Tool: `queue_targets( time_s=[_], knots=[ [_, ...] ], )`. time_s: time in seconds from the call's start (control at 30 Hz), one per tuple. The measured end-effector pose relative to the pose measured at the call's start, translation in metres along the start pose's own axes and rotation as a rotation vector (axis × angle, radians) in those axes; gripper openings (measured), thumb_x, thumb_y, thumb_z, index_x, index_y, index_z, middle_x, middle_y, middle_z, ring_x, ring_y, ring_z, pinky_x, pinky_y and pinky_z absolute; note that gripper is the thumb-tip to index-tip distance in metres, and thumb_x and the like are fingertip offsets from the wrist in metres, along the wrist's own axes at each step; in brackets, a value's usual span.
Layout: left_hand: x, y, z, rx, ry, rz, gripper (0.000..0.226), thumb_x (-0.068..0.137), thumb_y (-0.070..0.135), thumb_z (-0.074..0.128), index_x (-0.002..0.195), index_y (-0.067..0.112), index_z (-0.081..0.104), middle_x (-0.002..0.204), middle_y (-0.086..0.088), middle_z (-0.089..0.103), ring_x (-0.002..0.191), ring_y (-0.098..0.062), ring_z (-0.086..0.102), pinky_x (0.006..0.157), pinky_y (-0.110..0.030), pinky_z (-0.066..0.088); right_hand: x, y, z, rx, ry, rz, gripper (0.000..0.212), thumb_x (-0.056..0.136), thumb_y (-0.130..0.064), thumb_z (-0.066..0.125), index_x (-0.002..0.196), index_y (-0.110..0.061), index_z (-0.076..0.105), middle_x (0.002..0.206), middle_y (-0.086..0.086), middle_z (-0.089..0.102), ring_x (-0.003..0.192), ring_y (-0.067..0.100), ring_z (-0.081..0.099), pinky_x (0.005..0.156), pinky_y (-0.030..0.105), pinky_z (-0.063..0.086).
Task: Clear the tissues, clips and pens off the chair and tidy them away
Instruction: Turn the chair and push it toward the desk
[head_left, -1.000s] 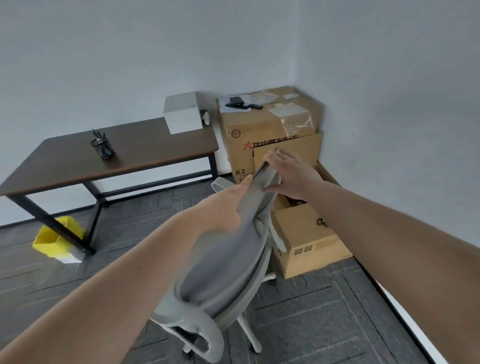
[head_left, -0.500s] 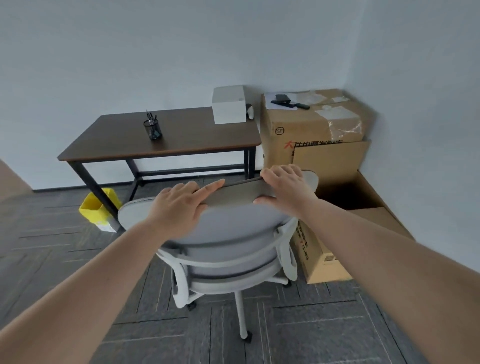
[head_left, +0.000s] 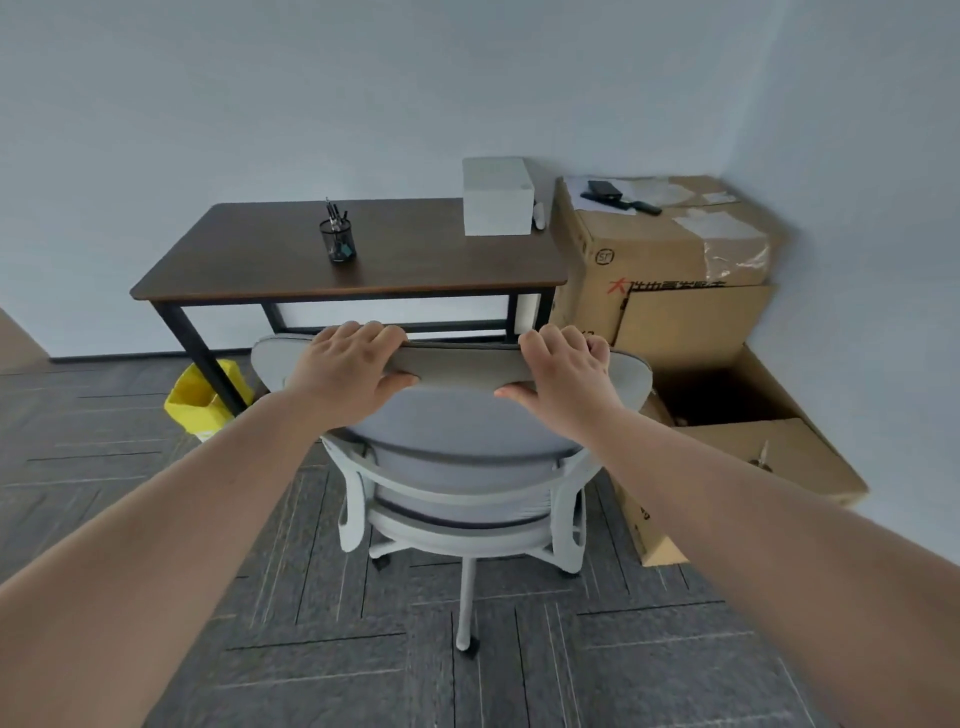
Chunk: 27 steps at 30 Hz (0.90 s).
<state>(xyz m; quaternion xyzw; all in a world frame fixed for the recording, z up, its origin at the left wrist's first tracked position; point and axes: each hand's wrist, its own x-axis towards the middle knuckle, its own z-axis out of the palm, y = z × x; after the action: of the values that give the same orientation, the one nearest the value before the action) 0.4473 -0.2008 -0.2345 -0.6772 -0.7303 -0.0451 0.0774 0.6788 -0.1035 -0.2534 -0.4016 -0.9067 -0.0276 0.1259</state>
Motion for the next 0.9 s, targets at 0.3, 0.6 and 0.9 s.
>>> queue_targets(
  time_s=[0.3, 0.6, 0.9],
  knots=[
    [0.029, -0.062, 0.009, -0.018, 0.015, -0.009, 0.044, 0.089, 0.048, 0.052, 0.118, 0.015, 0.049, 0.113, -0.007, 0.058, 0.107, -0.032, 0.053, 0.097, -0.043, 0.037, 0.059, -0.033, 0.015, 0.012, 0.0, 0.018, 0.058, 0.085, -0.059, 0.052, 0.121, -0.014, 0.044, 0.118, 0.006, 0.05, 0.11, 0.027, 0.045, 0.097, 0.042, 0.029],
    [0.069, -0.109, 0.019, -0.064, 0.026, -0.094, 0.044, 0.087, 0.044, 0.059, 0.118, 0.013, 0.053, 0.115, -0.007, 0.058, 0.106, -0.034, 0.051, 0.097, -0.046, 0.034, 0.133, -0.038, 0.038, 0.054, 0.054, -0.048, 0.054, 0.083, -0.057, 0.057, 0.113, -0.013, 0.047, 0.107, 0.006, 0.053, 0.103, 0.029, 0.048, 0.095, 0.043, 0.03],
    [0.109, -0.175, 0.03, -0.049, -0.021, -0.16, 0.048, 0.086, 0.043, 0.061, 0.123, 0.013, 0.052, 0.124, -0.008, 0.056, 0.119, -0.035, 0.049, 0.105, -0.046, 0.031, 0.208, -0.063, 0.066, 0.096, 0.084, -0.075, 0.053, 0.081, -0.054, 0.062, 0.11, -0.011, 0.051, 0.101, 0.007, 0.054, 0.098, 0.03, 0.05, 0.093, 0.044, 0.031]
  ],
)
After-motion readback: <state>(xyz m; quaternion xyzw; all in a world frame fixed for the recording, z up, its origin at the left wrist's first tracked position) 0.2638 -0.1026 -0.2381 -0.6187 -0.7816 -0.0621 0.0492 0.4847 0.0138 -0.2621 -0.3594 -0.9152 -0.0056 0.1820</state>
